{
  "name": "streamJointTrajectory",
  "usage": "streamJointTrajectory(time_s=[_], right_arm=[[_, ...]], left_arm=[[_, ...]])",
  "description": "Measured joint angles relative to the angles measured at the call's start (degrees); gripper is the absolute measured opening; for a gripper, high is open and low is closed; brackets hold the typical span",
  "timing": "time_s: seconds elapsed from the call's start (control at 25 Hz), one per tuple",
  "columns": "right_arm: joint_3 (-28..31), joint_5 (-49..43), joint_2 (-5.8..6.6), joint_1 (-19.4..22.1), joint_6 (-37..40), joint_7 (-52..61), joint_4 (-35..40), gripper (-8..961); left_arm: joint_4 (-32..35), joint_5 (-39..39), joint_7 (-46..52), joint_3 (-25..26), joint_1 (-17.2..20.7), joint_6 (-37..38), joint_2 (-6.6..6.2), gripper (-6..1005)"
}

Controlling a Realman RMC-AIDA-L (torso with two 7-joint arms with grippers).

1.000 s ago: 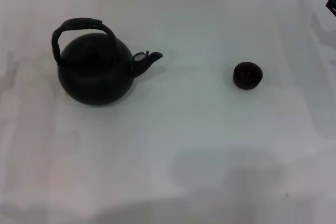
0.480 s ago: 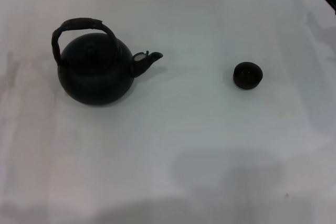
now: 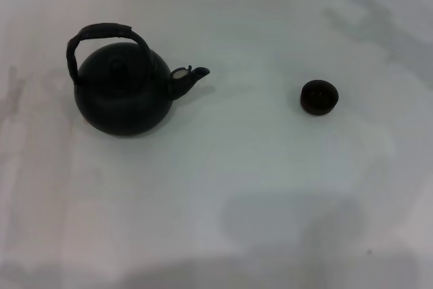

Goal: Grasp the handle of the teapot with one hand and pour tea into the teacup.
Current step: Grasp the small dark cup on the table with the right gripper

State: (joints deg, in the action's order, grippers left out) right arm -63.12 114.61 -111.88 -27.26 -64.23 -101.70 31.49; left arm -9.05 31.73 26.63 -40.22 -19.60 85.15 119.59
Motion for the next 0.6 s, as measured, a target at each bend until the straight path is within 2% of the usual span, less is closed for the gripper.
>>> streamJointTrajectory(time_s=[0.08,0.16,0.24,0.4,0.6], right_arm=[[-0.10,-8.55,0.52,-0.68,-3.90,4.96,4.90,828],[-0.14,-16.46,0.40,-1.55,-7.00,9.60,10.20,828],[-0.36,-23.80,-0.38,-2.25,-8.64,14.04,15.50,827],[-3.11,-40.75,-2.98,-2.92,-9.69,25.87,28.06,826],[-12.01,-53.78,-3.30,-5.26,-9.22,39.87,36.31,824]], left_arm=[[0.08,0.00,0.00,0.01,0.00,0.00,-0.07,846],[0.28,-0.04,0.00,0.02,0.00,-0.01,-0.13,846],[0.37,-0.10,0.00,0.03,-0.02,-0.02,-0.14,846],[0.45,-0.13,0.00,0.06,-0.31,-0.05,-0.15,846],[0.44,-0.14,0.00,0.06,-0.44,-0.07,-0.15,846]])
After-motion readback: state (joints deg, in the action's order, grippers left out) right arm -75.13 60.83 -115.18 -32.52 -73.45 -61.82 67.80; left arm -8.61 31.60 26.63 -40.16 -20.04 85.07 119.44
